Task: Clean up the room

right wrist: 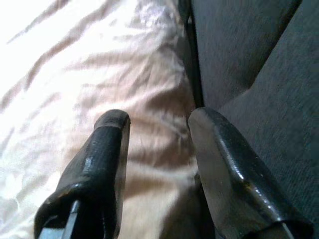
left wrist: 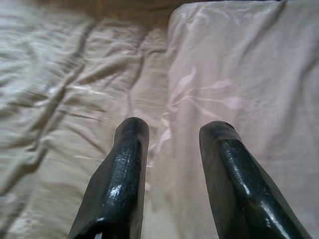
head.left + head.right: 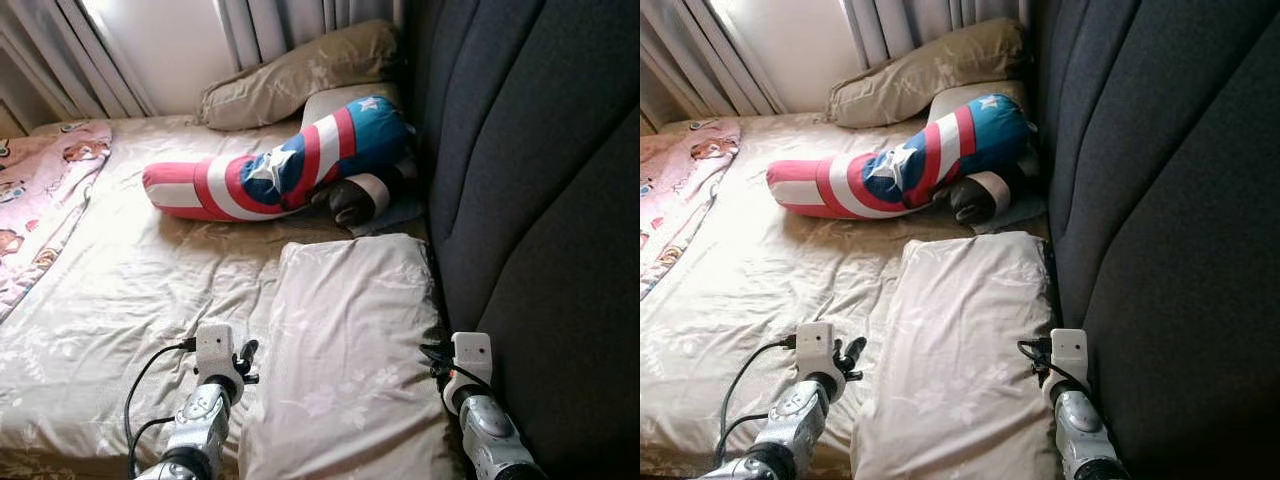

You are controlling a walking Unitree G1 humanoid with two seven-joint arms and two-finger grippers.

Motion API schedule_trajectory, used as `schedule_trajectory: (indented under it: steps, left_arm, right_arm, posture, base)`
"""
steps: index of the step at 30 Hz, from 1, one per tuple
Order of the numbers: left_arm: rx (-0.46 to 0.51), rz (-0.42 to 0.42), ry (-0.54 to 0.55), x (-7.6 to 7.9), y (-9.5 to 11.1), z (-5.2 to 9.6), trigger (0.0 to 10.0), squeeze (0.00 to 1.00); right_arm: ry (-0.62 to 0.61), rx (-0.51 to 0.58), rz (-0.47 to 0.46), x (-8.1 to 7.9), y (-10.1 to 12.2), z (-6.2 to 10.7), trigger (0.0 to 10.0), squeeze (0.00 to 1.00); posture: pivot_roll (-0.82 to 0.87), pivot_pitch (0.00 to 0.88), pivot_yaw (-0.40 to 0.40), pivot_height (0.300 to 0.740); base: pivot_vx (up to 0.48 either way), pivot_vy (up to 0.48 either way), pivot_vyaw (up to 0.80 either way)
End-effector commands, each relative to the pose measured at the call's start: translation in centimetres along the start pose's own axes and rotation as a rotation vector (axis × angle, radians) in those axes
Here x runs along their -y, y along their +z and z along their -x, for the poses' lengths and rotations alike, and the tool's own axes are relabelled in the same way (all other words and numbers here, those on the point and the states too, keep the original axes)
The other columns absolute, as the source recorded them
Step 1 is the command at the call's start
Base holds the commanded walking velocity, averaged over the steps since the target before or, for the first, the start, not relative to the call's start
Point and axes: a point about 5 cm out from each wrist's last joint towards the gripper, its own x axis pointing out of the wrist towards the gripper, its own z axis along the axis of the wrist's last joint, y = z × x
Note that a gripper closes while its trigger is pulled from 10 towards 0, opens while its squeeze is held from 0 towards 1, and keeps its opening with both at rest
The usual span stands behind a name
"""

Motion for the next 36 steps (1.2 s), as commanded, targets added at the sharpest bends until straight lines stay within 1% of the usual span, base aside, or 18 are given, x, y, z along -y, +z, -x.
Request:
schedule_trajectory:
  steps: [1, 2, 5, 12, 16, 20, 36]
  left_arm:
    - [0.015, -0.006, 0.036, -0.8, -0.3, 0.4, 10.0, 0.00]
    - [0.016, 0.006, 0.046, -0.9, -0.5, 0.6, 10.0, 0.00]
    - [0.004, 0.007, 0.045, -0.9, -0.8, 0.7, 10.0, 0.00]
    - [-0.013, -0.009, 0.050, -0.8, -0.9, 0.7, 10.0, 0.00]
    - [-0.020, -0.012, 0.050, -0.8, -1.1, 0.7, 10.0, 0.00]
    - [-0.025, -0.015, 0.053, -1.0, -1.1, 0.7, 10.0, 0.00]
    - [-0.030, -0.013, 0.065, -1.4, -1.1, 0.8, 10.0, 0.00]
  right_arm:
    - [-0.009, -0.003, -0.007, 0.4, -0.4, 0.3, 10.0, 0.00]
    - [-0.009, -0.017, -0.003, 0.4, -0.9, 0.5, 10.0, 0.00]
    - [-0.010, -0.030, -0.010, 0.2, -1.2, 0.6, 10.0, 0.00]
    - [-0.002, -0.038, -0.032, -0.5, -1.3, 0.5, 10.0, 0.00]
    - [-0.003, -0.032, -0.042, -0.8, -1.3, 0.5, 10.0, 0.00]
    - [-0.011, -0.032, -0.048, -0.6, -1.4, 0.6, 10.0, 0.00]
    - [-0.009, -0.041, -0.044, -0.8, -1.3, 0.4, 10.0, 0.00]
  posture:
    - [-0.04, 0.000, 0.075, 0.740]
    - [-0.04, 0.000, 0.075, 0.740]
    - [-0.03, 0.000, 0.080, 0.740]
    - [-0.03, 0.000, 0.093, 0.740]
    - [-0.04, 0.000, 0.101, 0.740]
    - [-0.04, 0.000, 0.104, 0.740]
    - [-0.03, 0.000, 0.095, 0.740]
  base:
    - [0.000, 0.000, 0.00]
    - [0.000, 0.000, 0.00]
    - [0.000, 0.000, 0.00]
    - [0.000, 0.000, 0.00]
    - [0.000, 0.330, 0.00]
    - [0.000, 0.339, 0.00]
    - [0.000, 0.341, 0.00]
